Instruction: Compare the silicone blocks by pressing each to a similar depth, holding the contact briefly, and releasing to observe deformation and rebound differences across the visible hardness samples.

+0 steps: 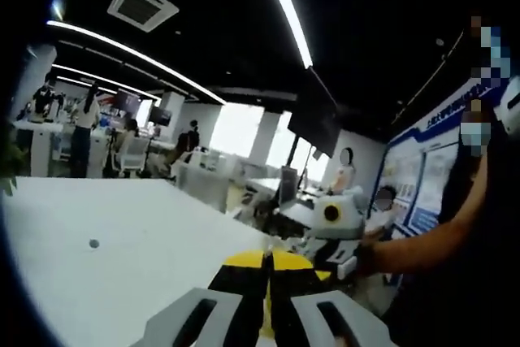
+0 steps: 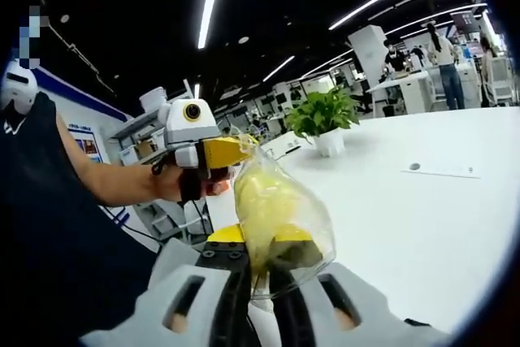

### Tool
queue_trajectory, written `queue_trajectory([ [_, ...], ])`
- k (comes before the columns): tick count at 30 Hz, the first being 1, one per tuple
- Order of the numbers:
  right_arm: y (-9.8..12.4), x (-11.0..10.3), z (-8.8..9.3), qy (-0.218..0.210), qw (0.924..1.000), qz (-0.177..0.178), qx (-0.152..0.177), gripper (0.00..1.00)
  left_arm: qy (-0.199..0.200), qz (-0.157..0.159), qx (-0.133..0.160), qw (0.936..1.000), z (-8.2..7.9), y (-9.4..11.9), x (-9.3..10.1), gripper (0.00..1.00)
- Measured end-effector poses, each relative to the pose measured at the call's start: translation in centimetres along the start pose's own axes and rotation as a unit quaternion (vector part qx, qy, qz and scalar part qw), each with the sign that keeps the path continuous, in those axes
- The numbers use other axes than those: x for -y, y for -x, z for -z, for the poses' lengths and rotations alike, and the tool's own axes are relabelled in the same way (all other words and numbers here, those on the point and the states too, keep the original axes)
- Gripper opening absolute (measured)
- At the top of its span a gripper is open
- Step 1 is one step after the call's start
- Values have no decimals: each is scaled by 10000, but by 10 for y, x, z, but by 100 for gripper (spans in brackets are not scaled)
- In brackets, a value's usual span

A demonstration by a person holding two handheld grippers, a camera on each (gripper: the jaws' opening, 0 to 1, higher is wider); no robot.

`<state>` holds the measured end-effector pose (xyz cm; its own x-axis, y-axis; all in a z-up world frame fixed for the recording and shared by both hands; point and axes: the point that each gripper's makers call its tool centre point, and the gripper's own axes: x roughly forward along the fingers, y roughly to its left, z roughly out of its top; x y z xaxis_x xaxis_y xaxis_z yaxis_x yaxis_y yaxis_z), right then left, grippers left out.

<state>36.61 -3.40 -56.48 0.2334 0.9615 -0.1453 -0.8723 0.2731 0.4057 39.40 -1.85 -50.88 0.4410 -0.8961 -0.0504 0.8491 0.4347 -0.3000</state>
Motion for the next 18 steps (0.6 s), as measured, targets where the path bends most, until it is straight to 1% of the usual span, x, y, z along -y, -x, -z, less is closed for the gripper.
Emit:
queue_trajectory([
  [2, 1, 0, 1, -21, 10000, -9, -7, 3, 54, 29, -17, 10000, 1, 0, 1, 0],
  [3, 0, 0, 2, -37, 10000, -14, -21, 3, 144, 34, -54, 9999, 1, 1, 0, 0],
  [5, -1, 0, 3, -64, 10000, -19, -20, 4, 168, 0, -87, 9998, 2, 2, 0, 0],
  [6, -2, 0, 3, -98, 9999, -25, -7, 4, 282, -36, -85, 9996, 2, 3, -2, 0],
  [7, -3, 1, 4, -129, 9999, -18, 8, 5, 602, -110, -75, 9981, 3, 3, -3, 0],
  [8, -4, 1, 5, -161, 9999, -25, 6, 5, 648, -114, -87, 9978, 4, 3, -5, 0],
  [10, -5, 0, 7, -200, 9998, -50, -5, 5, 712, -82, -126, 9973, 6, 4, -6, 0],
  [12, -5, -2, 13, -66, 9998, -72, -150, 6, 527, -42, -293, 9982, 13, 5, -6, 0],
  [13, -5, -3, 14, -52, 9998, -85, -164, 6, 570, -25, -337, 9978, 14, 5, -3, 0],
  [15, -4, -3, 14, -60, 9998, -86, -146, 6, 573, -4, -310, 9979, 14, 6, -2, 0],
  [16, -4, -3, 14, -59, 9998, -90, -148, 6, 648, -19, -311, 9974, 14, 6, -2, 0],
  [18, -5, -1, 13, -73, 9999, -58, -115, 7, 637, -63, -255, 9976, 13, 6, -4, 0],
])
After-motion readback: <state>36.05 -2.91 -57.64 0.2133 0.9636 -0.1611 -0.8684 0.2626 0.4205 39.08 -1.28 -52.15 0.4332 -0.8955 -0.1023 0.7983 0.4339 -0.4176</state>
